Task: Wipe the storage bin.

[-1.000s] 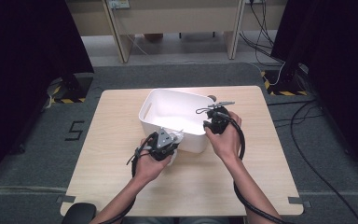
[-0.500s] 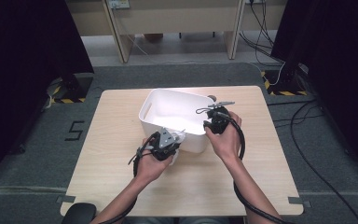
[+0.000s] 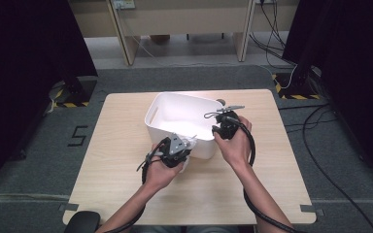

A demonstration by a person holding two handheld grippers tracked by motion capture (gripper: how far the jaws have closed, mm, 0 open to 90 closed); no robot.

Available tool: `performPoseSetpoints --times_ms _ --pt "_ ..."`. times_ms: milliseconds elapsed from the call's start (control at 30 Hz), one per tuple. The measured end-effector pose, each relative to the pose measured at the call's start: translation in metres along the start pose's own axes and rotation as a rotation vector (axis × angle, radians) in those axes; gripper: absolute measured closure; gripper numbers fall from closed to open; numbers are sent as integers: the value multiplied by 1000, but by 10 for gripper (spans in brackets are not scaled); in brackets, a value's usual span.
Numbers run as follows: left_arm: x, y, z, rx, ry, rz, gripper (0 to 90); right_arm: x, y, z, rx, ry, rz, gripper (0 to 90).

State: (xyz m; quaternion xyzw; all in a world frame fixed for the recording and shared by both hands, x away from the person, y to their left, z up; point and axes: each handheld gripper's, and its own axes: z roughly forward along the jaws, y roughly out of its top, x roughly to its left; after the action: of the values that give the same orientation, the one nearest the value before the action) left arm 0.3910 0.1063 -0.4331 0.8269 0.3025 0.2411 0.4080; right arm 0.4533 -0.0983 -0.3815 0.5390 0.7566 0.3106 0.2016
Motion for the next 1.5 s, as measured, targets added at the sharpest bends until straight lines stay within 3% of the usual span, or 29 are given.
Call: performPoseSetpoints --times_ms 1500 --pt "-9 -21 26 75 -21 22 791 1 0 0 -7 4 2 662"
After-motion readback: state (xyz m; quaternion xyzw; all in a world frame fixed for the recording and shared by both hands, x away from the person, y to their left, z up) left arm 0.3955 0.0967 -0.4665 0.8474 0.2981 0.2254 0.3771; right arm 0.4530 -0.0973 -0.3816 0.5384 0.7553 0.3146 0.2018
